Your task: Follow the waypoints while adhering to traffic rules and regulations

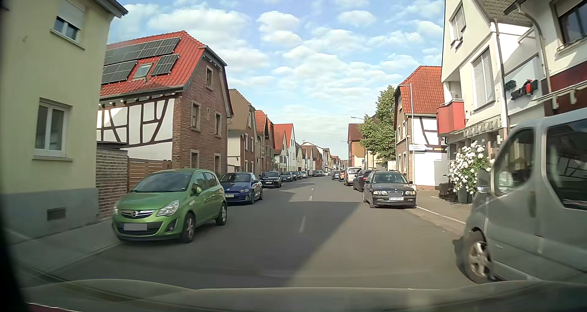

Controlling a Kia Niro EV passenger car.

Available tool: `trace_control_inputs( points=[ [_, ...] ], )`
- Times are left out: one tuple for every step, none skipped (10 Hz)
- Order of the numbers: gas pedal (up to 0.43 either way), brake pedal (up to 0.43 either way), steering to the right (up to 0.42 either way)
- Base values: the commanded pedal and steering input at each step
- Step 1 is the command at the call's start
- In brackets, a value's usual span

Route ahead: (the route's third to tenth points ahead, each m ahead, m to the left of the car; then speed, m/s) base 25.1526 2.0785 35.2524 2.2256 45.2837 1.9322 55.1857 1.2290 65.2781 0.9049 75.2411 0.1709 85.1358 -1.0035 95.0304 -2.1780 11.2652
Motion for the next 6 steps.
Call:
trace_control_inputs(
  points=[
    [0.039, 0.018, 0.008],
    [0.039, 0.012, 0.006],
    [0.039, 0.018, 0.006],
    [0.039, 0.018, 0.005],
    [0.039, 0.018, 0.005],
    [0.039, 0.018, 0.005]
  ],
)
